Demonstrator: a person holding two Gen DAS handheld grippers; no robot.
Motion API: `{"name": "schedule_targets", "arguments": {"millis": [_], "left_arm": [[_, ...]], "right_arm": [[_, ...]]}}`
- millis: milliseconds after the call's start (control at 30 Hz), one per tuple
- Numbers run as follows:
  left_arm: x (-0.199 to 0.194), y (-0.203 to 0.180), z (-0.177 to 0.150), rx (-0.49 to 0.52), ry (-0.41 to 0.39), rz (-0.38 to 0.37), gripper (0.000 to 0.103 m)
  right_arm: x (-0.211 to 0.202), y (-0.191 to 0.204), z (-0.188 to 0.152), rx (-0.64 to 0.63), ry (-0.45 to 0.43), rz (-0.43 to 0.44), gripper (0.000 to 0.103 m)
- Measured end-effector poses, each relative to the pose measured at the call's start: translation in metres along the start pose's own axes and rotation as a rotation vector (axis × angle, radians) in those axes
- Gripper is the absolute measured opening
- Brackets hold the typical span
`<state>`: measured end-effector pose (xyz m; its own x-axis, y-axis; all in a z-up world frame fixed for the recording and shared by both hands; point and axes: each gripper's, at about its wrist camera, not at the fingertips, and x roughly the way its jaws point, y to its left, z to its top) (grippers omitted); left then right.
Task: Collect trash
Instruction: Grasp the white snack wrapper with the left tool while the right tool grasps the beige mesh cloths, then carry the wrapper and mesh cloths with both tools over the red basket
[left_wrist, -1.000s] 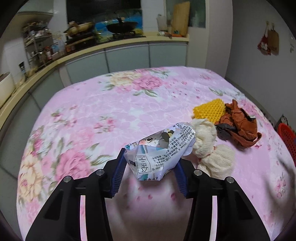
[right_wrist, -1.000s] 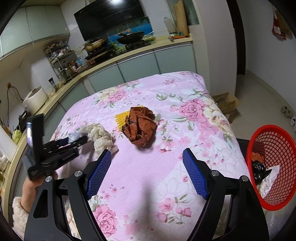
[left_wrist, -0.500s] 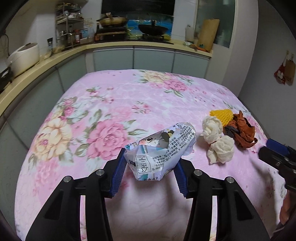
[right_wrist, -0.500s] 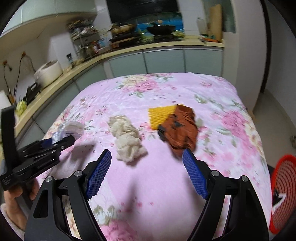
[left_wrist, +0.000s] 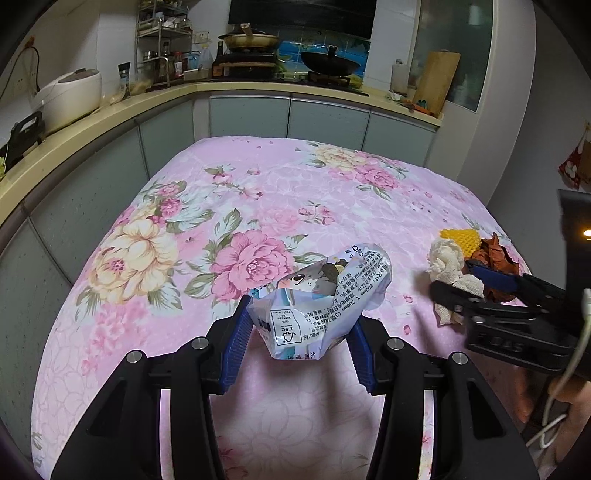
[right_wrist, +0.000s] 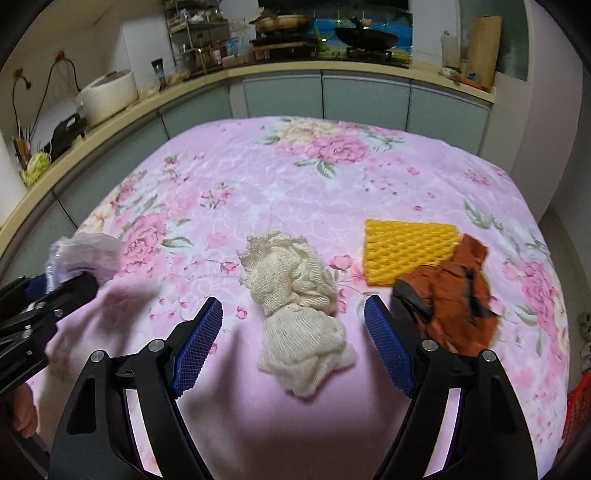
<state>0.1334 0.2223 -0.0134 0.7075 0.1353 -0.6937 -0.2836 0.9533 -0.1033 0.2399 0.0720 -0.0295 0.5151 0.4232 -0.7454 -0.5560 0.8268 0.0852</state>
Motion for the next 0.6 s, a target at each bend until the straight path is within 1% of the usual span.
{"name": "schedule_targets", "arguments": {"millis": [67,133,167,233,300,433,600], "left_arm": [[-0.001,0.001,0.000,-0.001,-0.001,0.000,0.047],[-0.001,0.001,0.000,-0.003,-0.003,0.002,0.047],[-0.001,0.002,0.000,-0.006,-0.004,0.003,0.047],[0.000,0.002,0.000,-0.011,-0.002,0.006,0.047],[-0.001,0.002,0.000,-0.011,-0.004,0.008,0.047],[-0.005,0.001,0.000,-0.010,-0.014,0.015,0.047],[-0.010,0.003,-0.002,-0.023,-0.023,0.023,0.047]], "right_arm": [[0.004,0.000,0.000,0.000,0.003,-0.014,0.076],[0.006,-0.001,-0.001,0.001,0.007,-0.019,0.063],[0.007,-0.002,-0.001,0.002,0.010,-0.017,0.060],[0.007,-0.003,-0.002,0.000,0.012,-0.025,0.049],[0.006,-0.004,-0.003,0.002,0.011,-0.027,0.044],[-0.004,-0.005,-0.004,0.011,-0.012,-0.025,0.039],[-0.026,-0.002,-0.004,0.018,-0.059,-0.004,0.038]]}}
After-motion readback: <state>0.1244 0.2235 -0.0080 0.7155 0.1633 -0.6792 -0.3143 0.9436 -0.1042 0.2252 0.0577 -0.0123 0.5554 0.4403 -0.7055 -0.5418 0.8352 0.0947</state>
